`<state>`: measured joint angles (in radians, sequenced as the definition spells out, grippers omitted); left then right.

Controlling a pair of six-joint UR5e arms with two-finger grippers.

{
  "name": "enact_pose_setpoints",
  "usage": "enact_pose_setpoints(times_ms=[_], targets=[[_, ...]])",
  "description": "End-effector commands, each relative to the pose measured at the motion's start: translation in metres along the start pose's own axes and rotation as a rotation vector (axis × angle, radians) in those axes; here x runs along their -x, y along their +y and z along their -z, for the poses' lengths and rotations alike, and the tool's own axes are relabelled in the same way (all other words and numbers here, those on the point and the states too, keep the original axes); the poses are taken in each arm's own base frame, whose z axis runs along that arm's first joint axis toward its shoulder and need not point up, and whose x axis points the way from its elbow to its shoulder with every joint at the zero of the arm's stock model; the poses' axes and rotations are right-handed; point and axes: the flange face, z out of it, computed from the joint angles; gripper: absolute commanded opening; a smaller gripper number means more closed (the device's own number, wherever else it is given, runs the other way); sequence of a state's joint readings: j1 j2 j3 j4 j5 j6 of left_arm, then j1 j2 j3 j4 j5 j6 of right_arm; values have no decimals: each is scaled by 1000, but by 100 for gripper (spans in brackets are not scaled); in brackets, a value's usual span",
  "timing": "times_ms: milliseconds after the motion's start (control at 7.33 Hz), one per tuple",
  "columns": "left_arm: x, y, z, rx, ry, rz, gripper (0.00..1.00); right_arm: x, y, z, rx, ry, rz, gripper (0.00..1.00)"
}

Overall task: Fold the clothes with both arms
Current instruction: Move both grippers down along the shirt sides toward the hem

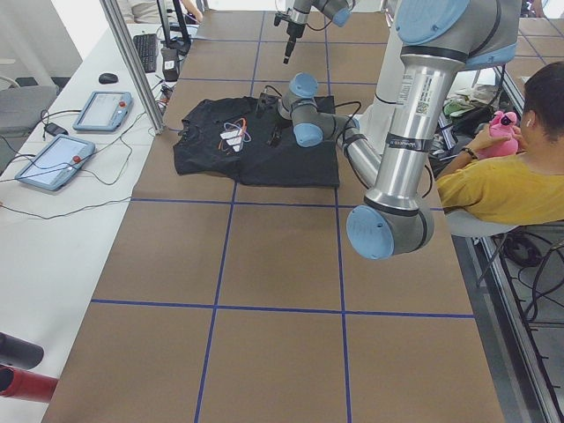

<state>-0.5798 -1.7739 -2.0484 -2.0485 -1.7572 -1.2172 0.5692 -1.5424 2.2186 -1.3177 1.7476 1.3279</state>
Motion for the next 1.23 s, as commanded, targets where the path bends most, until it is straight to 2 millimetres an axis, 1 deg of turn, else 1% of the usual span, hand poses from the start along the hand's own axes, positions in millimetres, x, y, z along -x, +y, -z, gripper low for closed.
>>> enact_pose_setpoints(times_ms=[0, 136, 273, 409, 682, 818, 955, 1091], targets=[[10, 76, -4, 107, -24, 13, 100, -18, 69, 14, 51, 38, 49, 100], [11, 110, -4, 168, -31, 22, 100, -20, 80, 14, 71, 43, 61, 100], [7, 148, -10, 195, -55, 72, 100, -19, 82, 13, 74, 43, 67, 100], [21, 178, -18, 191, -109, 53, 100, -19, 82, 13, 75, 43, 67, 100], [35, 198, -27, 222, -154, 34, 100, -19, 83, 13, 77, 43, 68, 100], [41, 199, -33, 219, -173, 33, 100, -18, 86, 12, 75, 43, 74, 100], [47, 203, -44, 223, -194, 30, 100, -16, 89, 10, 65, 44, 83, 100], [47, 203, -44, 224, -194, 30, 100, -15, 89, 10, 64, 44, 84, 100]])
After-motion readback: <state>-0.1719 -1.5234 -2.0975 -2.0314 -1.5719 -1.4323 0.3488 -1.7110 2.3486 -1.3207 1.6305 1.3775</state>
